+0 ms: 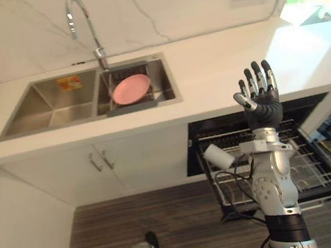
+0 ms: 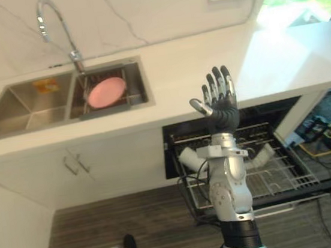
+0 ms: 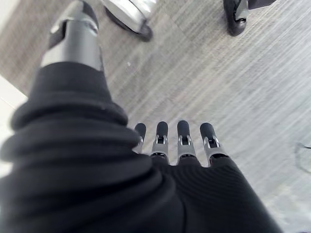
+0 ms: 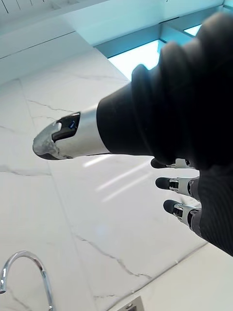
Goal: Walk over to the sink, pick up the cup, carry it to the dishwasher, place the cup inside the dishwasher, then close the dishwasher door
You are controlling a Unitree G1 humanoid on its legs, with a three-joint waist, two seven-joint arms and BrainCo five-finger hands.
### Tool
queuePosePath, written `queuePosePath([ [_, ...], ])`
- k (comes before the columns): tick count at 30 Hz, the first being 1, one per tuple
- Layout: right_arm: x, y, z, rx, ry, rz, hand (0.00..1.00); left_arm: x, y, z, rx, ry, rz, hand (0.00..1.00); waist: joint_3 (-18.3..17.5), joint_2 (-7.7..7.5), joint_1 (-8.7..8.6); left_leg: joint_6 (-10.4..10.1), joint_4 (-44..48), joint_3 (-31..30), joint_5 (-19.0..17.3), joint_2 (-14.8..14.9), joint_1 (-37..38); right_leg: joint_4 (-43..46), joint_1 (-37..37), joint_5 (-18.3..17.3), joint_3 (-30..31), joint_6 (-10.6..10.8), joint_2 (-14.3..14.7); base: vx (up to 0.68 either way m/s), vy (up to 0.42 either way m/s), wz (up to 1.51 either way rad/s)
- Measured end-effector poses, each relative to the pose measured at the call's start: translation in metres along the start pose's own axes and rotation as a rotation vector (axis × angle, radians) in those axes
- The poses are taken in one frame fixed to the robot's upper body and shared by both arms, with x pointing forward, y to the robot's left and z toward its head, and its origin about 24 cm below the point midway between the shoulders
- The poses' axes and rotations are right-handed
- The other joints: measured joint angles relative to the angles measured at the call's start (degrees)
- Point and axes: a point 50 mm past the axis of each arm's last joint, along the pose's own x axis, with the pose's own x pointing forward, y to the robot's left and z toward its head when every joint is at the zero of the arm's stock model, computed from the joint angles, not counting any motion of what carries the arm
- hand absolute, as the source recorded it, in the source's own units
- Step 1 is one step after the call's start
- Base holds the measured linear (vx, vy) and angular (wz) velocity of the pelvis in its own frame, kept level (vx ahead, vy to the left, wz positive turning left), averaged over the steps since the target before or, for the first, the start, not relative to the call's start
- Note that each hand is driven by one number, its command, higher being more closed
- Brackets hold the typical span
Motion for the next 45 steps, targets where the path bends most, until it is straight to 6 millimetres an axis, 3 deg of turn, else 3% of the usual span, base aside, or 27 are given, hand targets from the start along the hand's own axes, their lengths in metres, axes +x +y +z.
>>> queuePosePath([
  [2,0.0,-0.001,-0.001,-0.01,0.02,0.005,0.0,0.002,0.002,-0.013,-0.012,0.035,-0.015,0.0,0.01,0.29,-0.57,-0.95,1.5,1.23,-0.71,3.49,0.2,-0.18,0.32,0.19,0.83,2.54,-1.91,0.07,0.268,0.06],
  [3,-0.001,-0.002,-0.002,-0.015,0.028,0.004,0.0,0.003,0.001,-0.016,-0.009,0.046,-0.034,0.0,-0.05,0.36,-1.74,-0.93,1.25,3.08,-0.72,4.52,0.98,-0.17,1.01,0.02,1.09,4.61,-3.23,0.18,0.344,0.34],
  [4,-0.005,-0.007,-0.004,-0.019,0.043,-0.017,0.0,0.003,0.007,-0.012,0.021,0.042,-0.036,0.0,-0.19,-1.32,-2.53,-4.91,2.12,3.74,-1.47,2.3,0.83,-0.1,1.54,-0.17,1.7,6.04,-6.1,0.26,0.413,0.35],
  [5,-0.008,-0.009,-0.007,-0.017,0.057,-0.032,0.0,0.003,0.015,-0.01,0.029,0.036,-0.021,0.0,-0.86,-1.93,-2.24,-4.04,2.7,3.97,-2.62,0.29,0.71,-0.39,1.22,0.05,2.5,5.3,-7.6,0.31,0.432,0.39],
  [6,-0.013,-0.014,-0.01,-0.029,0.083,-0.051,0.0,0.001,0.016,-0.001,0.081,0.004,-0.008,0.0,-1.5,-2.94,-2.13,-2.43,5.8,4.32,-4.79,-1.88,-1.82,-0.65,0.67,4.02,2.69,4.71,-9.63,0.22,0.284,0.27],
  [7,-0.014,-0.017,-0.013,-0.034,0.1,-0.062,0.0,0.001,0.013,0.003,0.11,-0.01,-0.008,0.0,-1.51,-2.58,-2.06,-1.57,6.86,4.39,-5.66,-2.36,-2.42,-0.31,0.15,6.55,2.85,4.2,-10.13,0.27,0.407,0.29],
  [8,-0.016,-0.019,-0.017,-0.03,0.126,-0.098,0.0,-0.001,0.007,0.009,0.157,-0.037,-0.012,0.0,-1.46,-2.07,-1.39,-0.09,6.66,4.74,-6.84,-3.73,-2.0,1.91,-1.27,10.99,3.84,2.29,-11.59,0.25,0.425,0.13],
  [9,-0.017,-0.019,-0.018,-0.019,0.126,-0.127,0.0,-0.001,0.005,0.011,0.183,-0.045,-0.013,0.0,-1.47,-1.92,-0.94,1.12,4.9,5.0,-7.77,-5.09,-0.15,6.09,-3.0,14.68,4.06,-2.58,-13.34,0.28,0.495,0.05],
  [10,-0.017,-0.019,-0.019,-0.015,0.124,-0.143,0.0,-0.001,0.005,0.012,0.189,-0.052,-0.012,0.0,-1.46,-1.92,-0.87,1.72,3.61,5.02,-8.16,-5.89,1.1,8.83,-4.1,16.65,3.96,-5.44,-14.39,0.19,0.363,0.07],
  [11,-0.02,-0.019,-0.02,-0.015,0.124,-0.163,0.0,-0.002,0.005,0.015,0.204,-0.075,-0.011,0.0,-1.32,-1.88,-0.86,2.5,1.17,4.81,-8.73,-7.17,3.66,17.16,-7.11,18.63,4.58,-10.41,-16.36,0.19,0.306,0.27],
  [12,-0.024,-0.02,-0.022,-0.037,0.129,-0.184,0.0,-0.003,0.007,0.021,0.214,-0.102,0.001,0.0,-1.26,-2.31,-0.98,3.13,-1.12,3.88,-8.75,-8.45,6.18,28.81,-11.19,13.49,6.65,-9.76,-16.47,0.2,0.288,0.34],
  [13,-0.025,-0.02,-0.023,-0.047,0.129,-0.192,0.0,-0.003,0.007,0.025,0.223,-0.114,0.01,0.0,-1.2,-2.39,-1.03,3.32,-2.11,3.42,-8.74,-9.1,7.24,33.05,-12.96,10.45,7.5,-8.84,-15.64,0.21,0.265,0.52],
  [15,-0.026,-0.021,-0.023,-0.072,0.125,-0.233,0.0,-0.007,0.004,0.038,0.255,-0.158,0.03,0.0,-1.53,-3.7,-1.66,4.97,-6.2,1.38,-7.62,-10.73,10.68,37.85,-16.36,1.86,6.86,-7.03,-9.41,0.22,0.215,0.57],
  [16,-0.026,-0.021,-0.022,-0.072,0.123,-0.24,0.0,-0.008,0.003,0.041,0.257,-0.169,0.03,0.0,-1.45,-4.0,-1.6,5.04,-6.95,1.08,-7.51,-10.87,11.23,37.22,-16.98,0.58,6.09,-6.77,-7.65,0.19,0.145,0.4],
  [19,-0.028,-0.024,-0.022,-0.073,0.125,-0.255,0.0,-0.01,0.001,0.048,0.255,-0.185,0.045,0.0,-1.54,-4.35,-1.95,4.74,-8.86,-0.22,-7.75,-10.62,14.25,27.84,-20.61,-4.12,3.21,-7.16,1.6,0.25,0.057,0.18],
  [21,-0.028,-0.025,-0.021,-0.062,0.121,-0.26,0.0,-0.012,-0.003,0.053,0.257,-0.197,0.048,0.0,-1.44,-4.32,-2.35,4.25,-8.55,-0.76,-8.13,-10.21,14.21,20.26,-22.7,-3.58,4.83,-7.65,4.89,0.21,-0.039,0.18],
  [22,-0.028,-0.027,-0.019,-0.062,0.11,-0.268,0.0,-0.013,-0.006,0.056,0.261,-0.209,0.044,0.0,-1.35,-4.65,-2.78,3.71,-7.91,-1.62,-8.74,-10.15,14.05,14.62,-23.03,-0.61,6.55,-8.12,5.8,0.17,-0.089,0.24],
  [23,-0.028,-0.028,-0.016,-0.065,0.095,-0.276,0.0,-0.015,-0.006,0.059,0.263,-0.22,0.042,0.0,-1.22,-5.55,-2.83,3.17,-6.36,-1.9,-10.09,-10.49,14.01,10.94,-22.65,5.89,8.46,-8.55,5.69,0.17,-0.107,0.16],
  [24,-0.027,-0.03,-0.014,-0.071,0.086,-0.279,0.0,-0.016,-0.007,0.062,0.266,-0.233,0.042,0.0,-0.75,-5.37,-2.64,2.77,-5.03,-1.99,-11.14,-10.16,14.1,11.31,-22.44,6.31,9.1,-8.91,6.01,0.15,-0.106,0.01],
  [25,-0.027,-0.032,-0.009,-0.079,0.058,-0.289,0.0,-0.015,-0.012,0.058,0.284,-0.224,0.033,0.0,-0.41,-3.32,-2.59,1.98,-3.95,-2.57,-12.47,-8.57,13.96,10.68,-21.04,6.66,10.37,-8.86,7.72,0.13,-0.084,-0.04],
  [28,-0.025,-0.036,0.009,-0.112,-0.029,-0.31,0.0,-0.014,-0.016,0.053,0.342,-0.218,0.029,0.0,-0.76,-1.56,-3.17,1.04,-5.29,-3.66,-12.21,-7.43,14.62,4.34,-17.83,7.93,10.58,-9.19,10.4,0.08,-0.071,0.07],
  [33,-0.021,-0.031,0.031,-0.117,-0.149,-0.29,0.0,-0.013,-0.012,0.051,0.342,-0.194,0.038,0.0,-1.16,-1.74,-2.38,0.27,-8.83,-1.13,-11.13,-6.03,17.26,-6.91,-13.06,13.49,13.05,-10.05,14.19,0.02,-0.038,-0.23],
  [37,-0.018,-0.03,0.045,-0.143,-0.209,-0.268,0.0,-0.012,-0.008,0.05,0.323,-0.187,0.046,0.0,-1.37,-2.14,-2.88,0.22,-9.94,1.78,-10.99,-6.1,17.37,-10.52,-13.02,15.75,15.71,-10.17,14.88,0.0,0.024,-0.4],
  [42,-0.023,-0.05,0.062,-0.208,-0.254,-0.363,0.0,-0.013,-0.008,0.051,0.334,-0.189,0.05,0.0,-1.78,-2.38,-4.58,0.25,-10.8,1.85,-10.98,-6.22,18.25,-11.61,-12.02,15.98,15.8,-9.99,15.02,0.04,0.042,0.0],
  [45,-0.025,-0.057,0.066,-0.242,-0.241,-0.408,0.0,-0.013,-0.01,0.052,0.355,-0.193,0.051,0.0,-1.66,-2.16,-4.65,-0.08,-5.79,2.31,-13.78,-4.98,16.65,-10.49,-12.08,14.89,16.03,-9.96,15.44,0.03,0.023,-0.05],
])
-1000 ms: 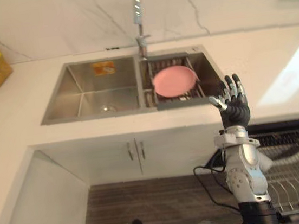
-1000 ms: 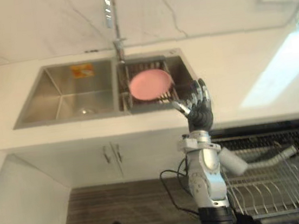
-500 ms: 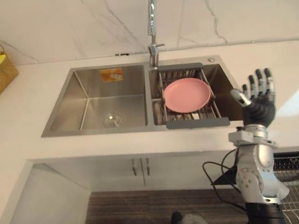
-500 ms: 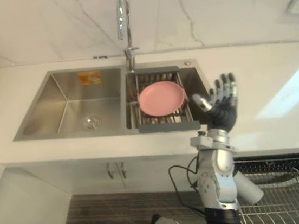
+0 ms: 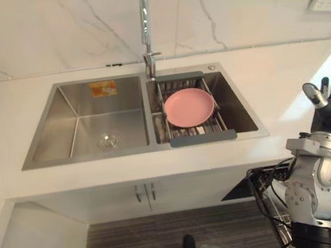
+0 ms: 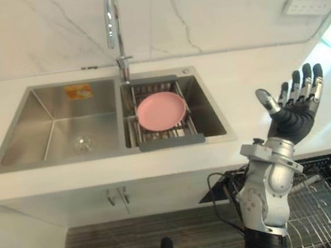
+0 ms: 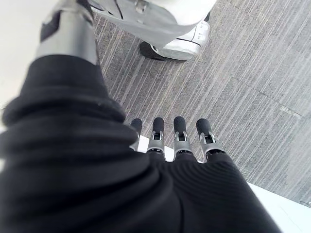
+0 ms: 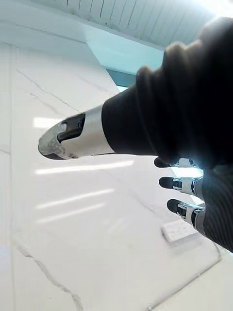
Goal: Walk over to the sink, pick up the cup, carry it to the dishwasher, place the cup inside the dishwasher, then close the dishwasher door
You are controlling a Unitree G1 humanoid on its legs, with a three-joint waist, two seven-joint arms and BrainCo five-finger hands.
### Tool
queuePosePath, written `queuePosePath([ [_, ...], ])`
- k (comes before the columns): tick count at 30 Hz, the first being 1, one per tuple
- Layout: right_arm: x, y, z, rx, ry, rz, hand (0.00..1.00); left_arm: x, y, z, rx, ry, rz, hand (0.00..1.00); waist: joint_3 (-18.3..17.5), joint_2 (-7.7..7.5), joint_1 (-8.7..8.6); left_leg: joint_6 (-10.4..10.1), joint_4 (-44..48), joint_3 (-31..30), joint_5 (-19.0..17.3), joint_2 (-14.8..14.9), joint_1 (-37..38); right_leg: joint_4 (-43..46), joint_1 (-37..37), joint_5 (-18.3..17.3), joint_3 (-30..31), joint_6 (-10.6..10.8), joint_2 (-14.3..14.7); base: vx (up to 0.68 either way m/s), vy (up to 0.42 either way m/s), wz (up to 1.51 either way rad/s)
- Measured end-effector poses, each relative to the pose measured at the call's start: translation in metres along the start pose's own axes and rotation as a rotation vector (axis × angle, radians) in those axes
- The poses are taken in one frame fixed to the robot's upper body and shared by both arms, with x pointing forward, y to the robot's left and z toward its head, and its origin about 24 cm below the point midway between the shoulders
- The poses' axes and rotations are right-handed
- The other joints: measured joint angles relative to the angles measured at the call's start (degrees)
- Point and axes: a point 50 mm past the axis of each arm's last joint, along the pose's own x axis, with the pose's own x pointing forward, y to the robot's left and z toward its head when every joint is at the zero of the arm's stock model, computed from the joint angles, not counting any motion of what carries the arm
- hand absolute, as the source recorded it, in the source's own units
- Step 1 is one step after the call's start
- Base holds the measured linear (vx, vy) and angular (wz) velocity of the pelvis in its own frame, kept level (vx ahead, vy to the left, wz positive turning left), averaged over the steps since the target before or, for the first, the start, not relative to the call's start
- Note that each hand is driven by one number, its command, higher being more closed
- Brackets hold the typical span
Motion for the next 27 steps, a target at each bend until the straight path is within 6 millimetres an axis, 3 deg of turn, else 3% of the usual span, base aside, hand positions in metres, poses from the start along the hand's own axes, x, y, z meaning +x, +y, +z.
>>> queuePosePath([
  [2,-0.002,-0.004,0.0,-0.022,0.007,-0.021,0.0,0.0,0.0,-0.002,0.0,0.008,0.0,0.0,0.11,0.56,0.11,-1.0,7.6,0.32,-3.29,2.09,-1.98,2.39,-0.03,-2.61,0.39,-0.36,0.81,0.02,0.01,-0.13],
  [3,-0.004,-0.006,-0.001,-0.043,0.013,-0.033,0.0,0.0,0.0,0.0,-0.01,0.002,-0.001,0.0,0.62,-0.11,0.23,-1.37,17.27,0.64,-3.57,3.12,-5.06,3.5,0.31,-3.69,0.88,-0.54,0.48,0.0,0.0,-0.23],
  [4,-0.004,-0.006,0.0,-0.056,0.009,-0.028,0.0,0.0,0.0,0.001,-0.018,-0.002,-0.005,0.0,1.03,0.3,0.26,-1.02,27.32,0.0,-2.53,4.76,-9.02,4.4,0.98,-4.33,1.67,-0.7,0.55,0.0,0.01,-0.27],
  [6,-0.004,-0.006,-0.001,-0.062,0.014,-0.025,0.0,0.0,-0.004,-0.005,-0.033,0.013,-0.019,0.0,2.08,0.89,0.53,-2.6,36.83,-2.73,-0.88,5.52,-11.98,4.53,3.4,-5.04,3.34,-0.85,0.48,0.03,0.058,-0.47],
  [8,-0.004,-0.006,-0.003,-0.06,0.027,-0.023,0.0,0.001,-0.008,-0.012,-0.039,0.031,-0.038,0.0,2.23,1.76,0.73,-3.03,33.72,-3.92,-3.36,4.77,-11.96,4.62,4.56,-5.36,5.29,-0.55,-0.45,0.03,0.13,-0.61],
  [9,-0.006,-0.005,-0.004,-0.062,0.037,-0.014,0.0,0.001,-0.007,-0.015,-0.045,0.036,-0.042,0.0,2.18,1.78,0.88,-2.81,25.78,-3.97,-3.27,4.03,-11.29,4.75,4.39,-5.56,6.15,-0.18,-1.31,-0.01,0.106,-0.48],
  [10,-0.006,-0.006,-0.004,-0.068,0.042,-0.005,0.0,0.001,-0.007,-0.016,-0.047,0.04,-0.042,0.0,2.08,2.11,0.8,-2.87,20.67,-4.14,-1.54,3.89,-10.65,4.81,4.1,-5.62,6.64,-0.02,-1.27,0.01,0.161,-0.45],
  [11,-0.007,-0.007,-0.005,-0.084,0.051,0.005,0.0,0.001,-0.008,-0.019,-0.048,0.048,-0.045,0.0,2.08,3.47,0.56,-3.1,12.67,-5.68,1.62,4.27,-10.48,4.77,3.82,-5.5,7.08,0.63,-0.54,0.03,0.199,-0.35],
  [12,-0.011,-0.009,-0.009,-0.089,0.084,-0.005,0.0,0.001,-0.008,-0.022,-0.048,0.058,-0.046,0.0,2.16,3.39,0.97,-2.07,10.86,-5.21,3.85,4.2,-10.01,4.89,3.95,-5.31,8.27,1.58,-0.73,0.05,0.216,-0.33],
  [13,-0.012,-0.008,-0.012,-0.085,0.1,-0.002,0.0,0.002,-0.006,-0.024,-0.048,0.063,-0.043,0.0,1.61,2.9,0.92,-1.5,8.94,-4.69,4.19,3.22,-9.1,4.7,3.91,-5.24,8.63,1.82,-1.46,0.08,0.2,-0.24],
  [15,-0.014,-0.001,-0.015,-0.071,0.115,0.024,0.0,0.002,0.001,-0.022,-0.057,0.067,-0.032,0.0,0.57,0.19,0.49,-0.07,-1.48,-3.97,8.53,-1.09,-5.63,4.22,2.98,-4.9,8.38,3.45,-4.92,0.09,0.147,0.09],
  [17,-0.013,-0.001,-0.015,-0.069,0.112,0.029,0.0,0.002,0.003,-0.02,-0.056,0.065,-0.029,0.0,0.03,-0.37,0.46,0.63,-8.56,-4.47,12.47,-3.1,-3.93,3.69,2.32,-4.72,7.49,4.24,-6.26,0.1,0.103,0.37],
  [20,-0.013,0.002,-0.02,-0.121,0.148,0.081,0.0,0.002,0.005,-0.02,-0.06,0.076,-0.019,0.0,-0.38,-0.67,0.33,1.4,-12.26,-6.39,15.03,-4.59,-3.16,2.95,2.24,-4.5,5.22,5.45,-7.22,0.12,0.075,0.39],
  [23,-0.014,0.0,-0.032,-0.224,0.206,0.123,0.0,0.001,0.007,-0.018,-0.058,0.073,-0.017,0.0,-0.82,-1.39,1.17,1.88,-12.24,-7.14,15.12,-5.13,-3.51,2.8,2.37,-5.05,3.77,6.05,-7.43,0.09,0.013,0.22],
  [27,-0.005,-0.005,-0.045,-0.497,0.236,0.237,0.0,0.001,0.007,-0.015,-0.044,0.056,-0.012,0.0,-0.95,-1.59,1.91,1.91,-12.25,-7.39,14.85,-5.29,-3.69,2.5,2.36,-5.31,3.34,6.28,-7.54,0.04,-0.006,0.03],
])
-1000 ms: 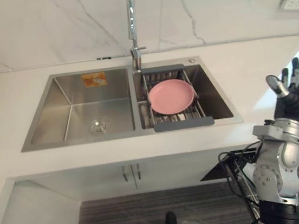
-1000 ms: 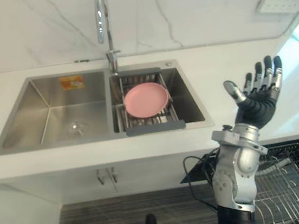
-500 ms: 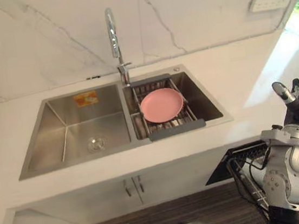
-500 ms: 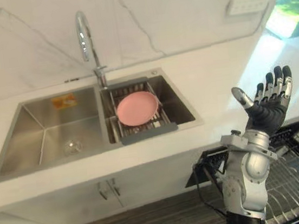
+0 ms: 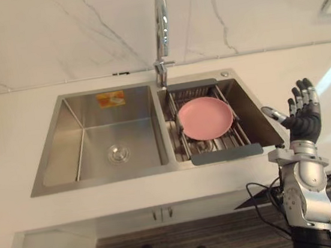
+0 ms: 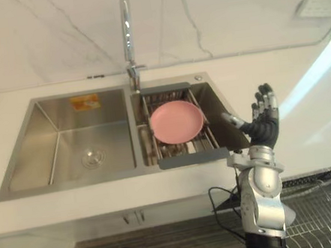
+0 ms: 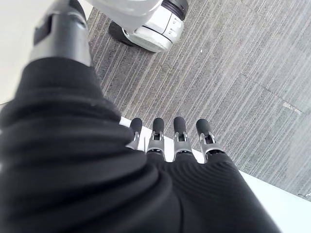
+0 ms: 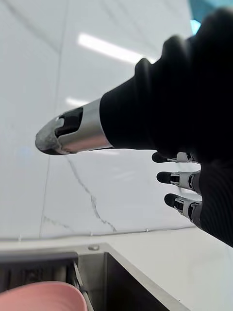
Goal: Walk over to the sink, pick up the cup, carry it to the dishwasher, place the cup inside the dishwasher, then close the dishwasher door
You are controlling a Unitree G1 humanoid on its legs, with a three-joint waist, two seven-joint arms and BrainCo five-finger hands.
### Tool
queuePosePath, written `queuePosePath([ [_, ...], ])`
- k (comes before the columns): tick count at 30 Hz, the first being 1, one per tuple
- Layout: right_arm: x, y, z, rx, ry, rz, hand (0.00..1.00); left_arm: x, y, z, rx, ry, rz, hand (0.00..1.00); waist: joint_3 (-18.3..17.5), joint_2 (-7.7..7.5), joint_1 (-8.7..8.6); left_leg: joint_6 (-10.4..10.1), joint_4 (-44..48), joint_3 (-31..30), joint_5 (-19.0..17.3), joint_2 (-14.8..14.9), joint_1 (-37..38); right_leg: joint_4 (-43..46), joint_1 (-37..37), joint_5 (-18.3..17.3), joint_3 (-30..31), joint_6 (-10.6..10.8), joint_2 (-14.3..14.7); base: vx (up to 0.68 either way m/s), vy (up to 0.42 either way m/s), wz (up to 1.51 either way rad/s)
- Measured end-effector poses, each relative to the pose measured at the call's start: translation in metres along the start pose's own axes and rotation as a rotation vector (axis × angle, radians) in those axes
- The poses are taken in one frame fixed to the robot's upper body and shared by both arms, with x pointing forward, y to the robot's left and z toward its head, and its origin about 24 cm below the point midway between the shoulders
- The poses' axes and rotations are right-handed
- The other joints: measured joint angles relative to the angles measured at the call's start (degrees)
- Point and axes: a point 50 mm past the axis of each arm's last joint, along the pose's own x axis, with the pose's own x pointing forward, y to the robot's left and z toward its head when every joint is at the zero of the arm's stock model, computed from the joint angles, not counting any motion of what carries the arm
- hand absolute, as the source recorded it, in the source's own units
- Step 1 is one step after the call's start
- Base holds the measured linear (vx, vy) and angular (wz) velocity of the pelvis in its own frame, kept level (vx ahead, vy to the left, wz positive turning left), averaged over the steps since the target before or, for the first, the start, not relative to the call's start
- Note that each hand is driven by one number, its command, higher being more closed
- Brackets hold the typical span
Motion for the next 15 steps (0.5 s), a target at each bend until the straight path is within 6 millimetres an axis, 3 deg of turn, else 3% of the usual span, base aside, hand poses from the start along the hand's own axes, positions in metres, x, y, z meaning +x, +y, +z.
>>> queuePosePath([
  [5,0.022,-0.007,-0.002,-0.292,-0.002,0.155,0.0,0.0,0.002,0.001,0.028,-0.006,0.007,0.0,-0.3,-0.26,-0.54,-0.04,-0.02,-0.98,0.05,0.01,-0.18,0.0,0.05,-0.17,-0.95,0.18,0.07,-0.01,-0.012,0.06],
  [8,0.038,-0.001,-0.008,-0.483,0.014,0.272,0.0,-0.001,0.003,0.002,0.084,-0.008,0.018,0.0,-1.44,-0.42,-0.36,0.02,-0.04,-1.17,0.15,0.0,-0.55,-0.06,-0.21,-0.18,-1.25,0.18,0.06,-0.03,0.001,0.03],
  [15,0.067,0.017,0.007,-0.847,-0.161,0.469,0.0,-0.002,0.004,0.008,0.171,-0.027,0.016,0.0,-2.21,-1.39,0.27,0.15,-0.34,-2.68,0.81,-0.3,-1.29,-0.63,-0.09,-0.19,-3.11,0.17,-0.22,-0.03,0.005,0.13],
])
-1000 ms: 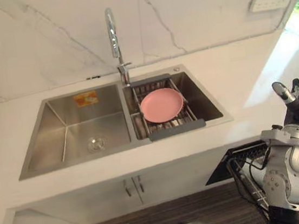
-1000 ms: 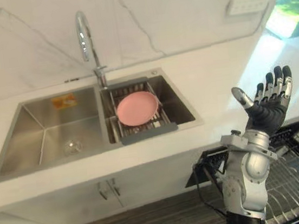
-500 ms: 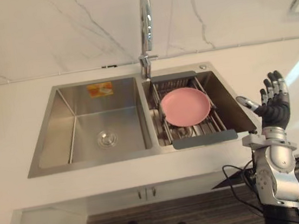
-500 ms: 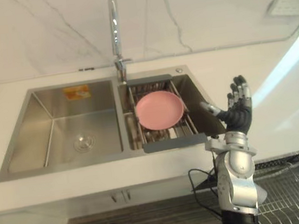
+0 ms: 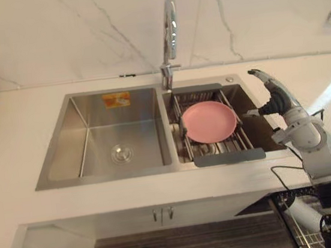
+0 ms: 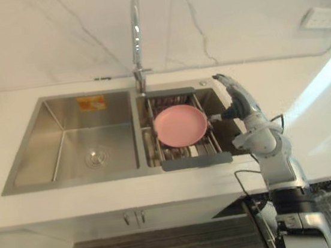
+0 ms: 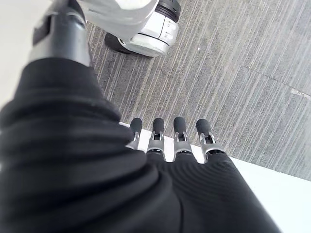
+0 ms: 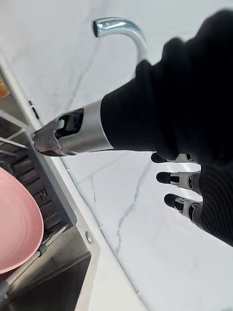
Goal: Walk over to the sink, pick up the cup, carry it to the dishwasher, place the cup inside the dishwasher, then close the dishwasher door
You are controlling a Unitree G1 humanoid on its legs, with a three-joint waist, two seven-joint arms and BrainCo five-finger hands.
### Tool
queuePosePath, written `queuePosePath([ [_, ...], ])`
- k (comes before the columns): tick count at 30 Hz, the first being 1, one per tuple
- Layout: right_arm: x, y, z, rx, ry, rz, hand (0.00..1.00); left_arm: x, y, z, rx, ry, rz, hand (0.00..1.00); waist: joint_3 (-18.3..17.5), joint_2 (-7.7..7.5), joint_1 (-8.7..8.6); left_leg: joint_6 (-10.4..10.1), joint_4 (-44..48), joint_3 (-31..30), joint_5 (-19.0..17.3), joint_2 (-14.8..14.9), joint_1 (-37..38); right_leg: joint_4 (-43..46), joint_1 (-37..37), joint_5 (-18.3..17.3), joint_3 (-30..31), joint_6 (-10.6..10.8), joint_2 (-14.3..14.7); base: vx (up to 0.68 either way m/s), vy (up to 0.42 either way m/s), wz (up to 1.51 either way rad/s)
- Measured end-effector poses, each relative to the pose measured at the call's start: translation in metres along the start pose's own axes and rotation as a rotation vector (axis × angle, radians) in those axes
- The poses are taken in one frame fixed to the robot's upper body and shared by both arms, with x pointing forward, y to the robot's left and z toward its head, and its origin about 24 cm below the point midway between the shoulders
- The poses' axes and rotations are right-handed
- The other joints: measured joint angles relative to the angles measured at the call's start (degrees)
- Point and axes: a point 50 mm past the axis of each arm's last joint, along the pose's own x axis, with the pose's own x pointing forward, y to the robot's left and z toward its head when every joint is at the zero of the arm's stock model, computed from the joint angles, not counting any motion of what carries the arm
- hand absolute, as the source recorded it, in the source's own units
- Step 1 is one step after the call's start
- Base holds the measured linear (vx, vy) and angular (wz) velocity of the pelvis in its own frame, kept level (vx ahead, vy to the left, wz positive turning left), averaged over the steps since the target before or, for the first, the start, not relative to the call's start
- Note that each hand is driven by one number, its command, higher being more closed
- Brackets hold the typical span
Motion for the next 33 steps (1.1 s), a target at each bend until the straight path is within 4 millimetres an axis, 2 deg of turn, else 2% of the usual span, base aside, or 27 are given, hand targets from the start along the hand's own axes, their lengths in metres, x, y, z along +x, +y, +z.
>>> queuePosePath([
  [6,0.005,0.003,0.008,-0.22,-0.1,0.121,0.0,-0.001,0.0,0.001,0.029,0.002,0.001,0.0,-0.17,-0.26,0.34,0.22,0.0,-0.85,0.57,-0.42,-0.62,-0.19,0.12,0.1,-1.48,0.15,-0.43,0.0,0.012,0.11],
  [12,0.009,0.026,0.015,-0.359,-0.168,0.284,0.0,-0.001,0.002,0.001,0.048,0.005,0.008,0.0,-0.36,-0.58,0.34,0.29,-0.02,-1.54,0.79,-0.59,-0.72,-0.2,0.24,0.12,-1.94,0.2,-0.47,0.0,0.001,0.03],
  [16,0.008,0.029,0.012,-0.396,-0.16,0.333,0.0,-0.002,0.002,0.004,0.067,-0.005,0.011,0.0,-0.36,-0.66,0.65,0.3,-0.03,-1.74,0.96,-0.62,-0.84,-0.19,0.34,0.13,-2.45,0.22,-0.52,-0.01,0.006,0.07],
  [21,0.006,0.042,0.003,-0.412,-0.128,0.426,0.0,-0.002,0.003,0.005,0.09,-0.007,0.016,0.0,-0.39,-0.81,0.68,0.27,-0.04,-1.82,1.03,-0.61,-0.85,-0.18,0.4,0.07,-2.57,0.1,-0.53,0.0,0.0,0.0],
  [28,0.003,0.05,-0.003,-0.443,-0.094,0.469,0.0,-0.003,0.004,0.007,0.122,-0.005,0.02,0.0,-0.39,-0.81,0.6,0.24,-0.03,-1.35,1.01,-0.54,-0.8,0.07,0.2,0.06,-2.3,0.03,-0.53,0.0,0.002,-0.02],
  [30,0.001,0.055,-0.01,-0.429,-0.058,0.48,0.0,-0.004,0.006,0.009,0.146,-0.001,0.019,0.0,-0.33,-0.91,1.27,0.18,0.16,0.03,0.96,-0.28,-0.33,0.31,-0.06,0.19,-1.02,-0.02,-0.47,0.01,0.01,-0.27],
  [33,-0.001,0.064,-0.014,-0.402,-0.039,0.475,0.0,-0.004,0.007,0.008,0.145,0.009,0.023,0.0,-0.27,-1.01,1.15,-0.2,0.26,2.11,0.56,0.18,0.83,0.34,-0.06,0.59,1.25,-0.03,-0.08,0.0,0.0,-0.42],
])
